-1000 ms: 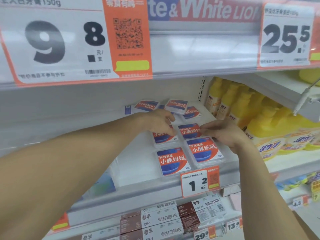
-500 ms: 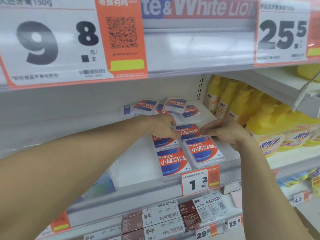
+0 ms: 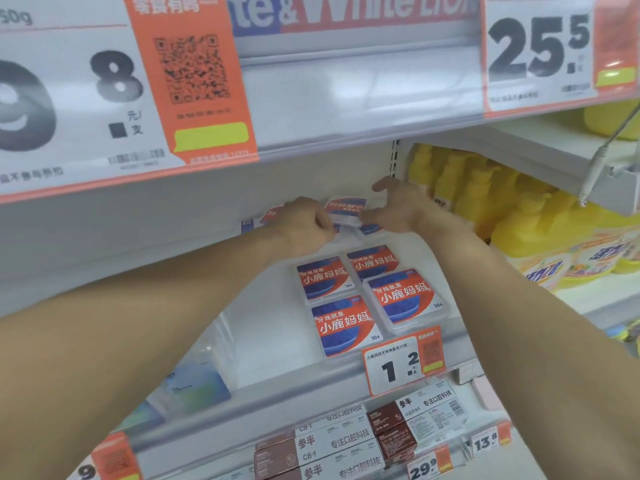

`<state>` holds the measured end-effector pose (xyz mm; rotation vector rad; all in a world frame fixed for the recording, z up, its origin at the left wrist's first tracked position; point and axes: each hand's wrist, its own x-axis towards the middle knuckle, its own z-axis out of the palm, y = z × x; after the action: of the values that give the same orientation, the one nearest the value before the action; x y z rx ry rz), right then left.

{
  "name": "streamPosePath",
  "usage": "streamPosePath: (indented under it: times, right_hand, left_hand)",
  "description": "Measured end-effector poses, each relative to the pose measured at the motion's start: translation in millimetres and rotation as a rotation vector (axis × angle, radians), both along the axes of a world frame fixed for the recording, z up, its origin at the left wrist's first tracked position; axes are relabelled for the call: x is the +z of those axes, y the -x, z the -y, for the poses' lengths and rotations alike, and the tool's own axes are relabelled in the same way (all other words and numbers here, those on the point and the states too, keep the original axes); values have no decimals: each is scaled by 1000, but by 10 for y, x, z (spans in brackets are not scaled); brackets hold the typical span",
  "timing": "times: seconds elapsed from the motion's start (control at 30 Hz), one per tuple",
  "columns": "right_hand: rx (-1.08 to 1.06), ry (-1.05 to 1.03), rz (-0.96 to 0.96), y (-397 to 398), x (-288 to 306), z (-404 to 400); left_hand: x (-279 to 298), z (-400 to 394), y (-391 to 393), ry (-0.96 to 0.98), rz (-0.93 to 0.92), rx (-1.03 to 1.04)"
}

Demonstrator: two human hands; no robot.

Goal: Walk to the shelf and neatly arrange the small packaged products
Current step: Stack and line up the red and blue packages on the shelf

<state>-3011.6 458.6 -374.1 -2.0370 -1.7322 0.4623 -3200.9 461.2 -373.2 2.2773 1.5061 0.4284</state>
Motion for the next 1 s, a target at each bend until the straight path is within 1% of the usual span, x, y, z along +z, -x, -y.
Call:
streamPosePath:
  times: [0.03, 0.07, 0.1, 0.17, 0.23, 0.3, 0.33, 0.43, 0.5, 0.6, 0.67, 0.7, 0.73, 0.8, 0.93, 1.0]
  right_hand:
    - [19, 123, 35, 22, -19, -63]
    - [41, 199, 46, 37, -59, -102]
    - [52, 231, 39, 36, -111, -140]
    - [18, 210, 16, 18, -155, -162]
    - [-51, 153, 2, 7, -76, -111]
    - [-98, 100, -18, -23, 79, -1]
    - [-115, 90, -13, -44, 178, 78]
    - [-114, 105, 27, -83, 400, 355]
    - [-121, 118, -70, -58, 398, 514]
    - [-139, 100, -206, 64, 288, 673]
    - [-136, 123, -291, 145, 209, 707]
    - [-134, 154, -295, 180, 182, 721]
    - [-117, 188, -259, 199, 142, 721]
    - [-89, 212, -186, 216, 60, 712]
    - [-89, 186, -195, 133, 35, 738]
    - [-67, 178, -191, 90, 20, 744]
  left_hand:
    - [-15, -41, 36, -70, 5, 21]
    - [-44, -87, 74, -123, -9, 36]
    - [-72, -139, 109, -161, -33, 44]
    - [-114, -255, 144, -190, -97, 56]
    - [-123, -373, 145, -180, -215, 83]
    - [-135, -490, 158, -99, -321, 113]
    - [-157, -566, 184, -42, -342, 133]
    - [-240, -695, 277, 89, -326, 137]
    - [-236, -669, 301, 117, -313, 101]
    - [-99, -579, 308, 54, -315, 83]
    - [32, -486, 308, 3, -264, 122]
    - [109, -396, 298, -9, -244, 132]
    - [178, -287, 291, -16, -247, 129]
    - [263, -35, 276, -6, -303, 71]
    - [192, 363, 325, 150, -354, -124]
    - [113, 464, 347, 165, -379, -179]
